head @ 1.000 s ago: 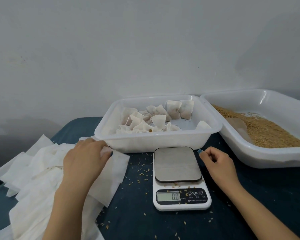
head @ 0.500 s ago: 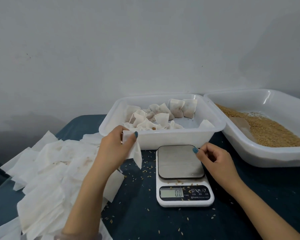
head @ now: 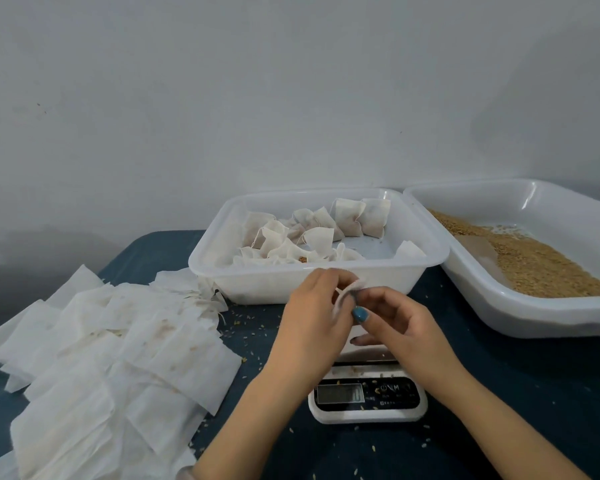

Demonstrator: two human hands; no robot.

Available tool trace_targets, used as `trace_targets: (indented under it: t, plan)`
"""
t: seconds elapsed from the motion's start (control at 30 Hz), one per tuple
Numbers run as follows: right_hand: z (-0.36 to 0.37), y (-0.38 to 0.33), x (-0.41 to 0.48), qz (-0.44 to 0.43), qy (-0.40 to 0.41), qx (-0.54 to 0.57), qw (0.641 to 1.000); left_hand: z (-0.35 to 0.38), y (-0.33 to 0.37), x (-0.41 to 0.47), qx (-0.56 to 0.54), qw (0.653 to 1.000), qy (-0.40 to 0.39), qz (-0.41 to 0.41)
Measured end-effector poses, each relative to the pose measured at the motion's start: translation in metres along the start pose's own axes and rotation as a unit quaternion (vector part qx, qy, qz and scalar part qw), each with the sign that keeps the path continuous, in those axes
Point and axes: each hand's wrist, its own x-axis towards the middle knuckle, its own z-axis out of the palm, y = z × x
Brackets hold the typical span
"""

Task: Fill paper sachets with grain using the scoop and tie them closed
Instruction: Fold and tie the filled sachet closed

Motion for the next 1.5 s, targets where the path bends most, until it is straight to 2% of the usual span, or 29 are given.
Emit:
trace_targets:
  t: [0.2,0.4,0.57,0.67,0.93,1.17,1.4,1.5]
  plan:
    - [0.0,-0.005,0.0,0.0,0.045,0.012,0.999,0.0,0.001,-0.014,0.003,0.997,-0.055,0.048]
    - [-0.002,-0.007,-0.002,0.028,0.04,0.007,0.999,0.0,-0.001,-0.016,0.049,0.994,-0.084,0.057]
    - [-0.003,-0.005,-0.004,0.035,0.034,-0.005,0.999,0.001,-0.002,-0.019,0.005,0.995,-0.084,0.044]
    - [-0.003,-0.003,-0.005,0.015,0.035,-0.037,0.999,0.001,-0.003,-0.019,-0.024,0.996,-0.078,0.04]
    - [-0.002,-0.004,-0.007,-0.016,0.034,-0.093,0.995,0.0,-0.007,-0.019,-0.006,0.997,-0.057,0.055]
    - [-0.001,-0.005,-0.009,-0.027,0.024,-0.149,0.988,-0.002,-0.007,-0.017,0.003,0.999,0.02,0.036]
    - [-0.005,-0.001,-0.009,-0.026,0.054,-0.24,0.969,-0.006,-0.005,-0.018,-0.006,0.997,0.079,0.008]
    - [-0.003,-0.002,-0.009,-0.059,0.044,-0.251,0.965,-0.009,-0.001,-0.017,-0.001,0.997,0.069,0.044]
